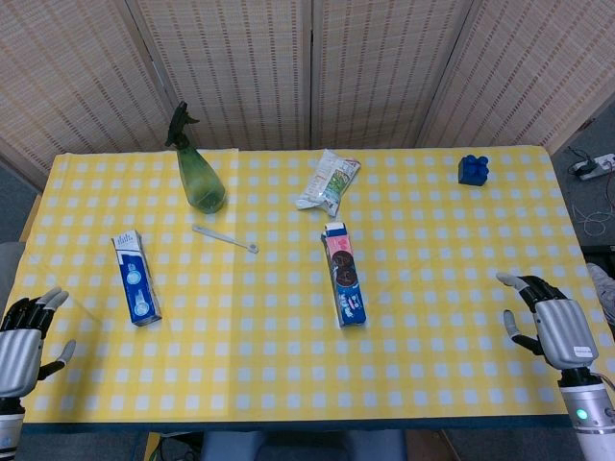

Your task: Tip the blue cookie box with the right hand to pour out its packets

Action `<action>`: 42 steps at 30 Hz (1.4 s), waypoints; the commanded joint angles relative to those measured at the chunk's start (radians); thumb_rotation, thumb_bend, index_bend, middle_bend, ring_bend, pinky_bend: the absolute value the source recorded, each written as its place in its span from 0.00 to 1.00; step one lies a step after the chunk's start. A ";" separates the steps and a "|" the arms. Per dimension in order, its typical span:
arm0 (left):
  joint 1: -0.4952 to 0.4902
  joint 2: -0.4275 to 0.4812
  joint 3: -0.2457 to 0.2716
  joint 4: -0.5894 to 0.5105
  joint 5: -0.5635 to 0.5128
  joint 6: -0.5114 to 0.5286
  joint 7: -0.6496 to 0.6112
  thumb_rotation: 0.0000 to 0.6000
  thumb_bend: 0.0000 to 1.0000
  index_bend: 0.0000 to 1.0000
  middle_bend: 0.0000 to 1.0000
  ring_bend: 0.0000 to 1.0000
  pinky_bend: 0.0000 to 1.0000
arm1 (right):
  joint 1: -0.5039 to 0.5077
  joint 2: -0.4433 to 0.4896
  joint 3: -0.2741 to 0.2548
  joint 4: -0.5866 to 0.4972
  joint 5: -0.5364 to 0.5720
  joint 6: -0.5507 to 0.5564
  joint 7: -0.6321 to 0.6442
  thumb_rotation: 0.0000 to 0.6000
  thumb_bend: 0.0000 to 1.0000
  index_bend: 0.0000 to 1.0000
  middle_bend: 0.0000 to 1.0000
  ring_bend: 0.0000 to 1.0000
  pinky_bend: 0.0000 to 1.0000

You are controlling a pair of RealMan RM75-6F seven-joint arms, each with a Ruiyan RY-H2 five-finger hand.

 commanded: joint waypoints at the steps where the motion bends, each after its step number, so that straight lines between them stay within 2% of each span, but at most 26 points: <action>1: 0.000 -0.001 0.001 0.002 -0.002 -0.001 -0.001 1.00 0.33 0.18 0.16 0.16 0.09 | 0.001 0.001 0.000 -0.002 0.000 -0.001 -0.002 1.00 0.49 0.23 0.31 0.22 0.35; 13: 0.002 -0.003 0.001 0.009 -0.005 -0.002 -0.005 1.00 0.33 0.18 0.16 0.16 0.09 | 0.015 0.012 -0.001 -0.017 0.006 -0.031 -0.013 1.00 0.47 0.23 0.31 0.22 0.35; 17: 0.000 -0.005 0.001 0.011 -0.002 -0.002 -0.007 1.00 0.33 0.19 0.16 0.16 0.09 | 0.051 0.044 0.005 -0.057 0.032 -0.106 -0.060 1.00 0.39 0.23 0.32 0.22 0.35; 22: 0.003 -0.009 0.004 0.013 0.001 0.001 -0.011 1.00 0.33 0.19 0.16 0.16 0.09 | 0.141 0.079 0.035 -0.111 0.072 -0.242 -0.112 1.00 0.39 0.23 0.34 0.22 0.35; 28: 0.005 -0.006 0.004 0.010 0.004 0.008 -0.012 1.00 0.33 0.20 0.16 0.16 0.09 | 0.280 0.074 0.082 -0.123 0.149 -0.452 -0.098 1.00 0.53 0.22 0.32 0.22 0.35; 34: 0.009 -0.003 0.006 0.006 0.009 0.015 -0.011 1.00 0.33 0.21 0.16 0.16 0.09 | 0.408 0.003 0.120 -0.057 0.225 -0.616 -0.082 1.00 0.65 0.18 0.30 0.22 0.35; 38: 0.013 -0.002 0.006 0.007 0.006 0.019 -0.012 1.00 0.33 0.21 0.16 0.16 0.09 | 0.485 -0.041 0.137 -0.009 0.292 -0.736 -0.056 1.00 0.67 0.17 0.30 0.22 0.35; 42: 0.013 -0.003 0.005 0.009 0.004 0.017 -0.012 1.00 0.33 0.21 0.16 0.16 0.09 | 0.541 -0.097 0.151 0.055 0.330 -0.798 -0.028 1.00 0.67 0.17 0.30 0.22 0.35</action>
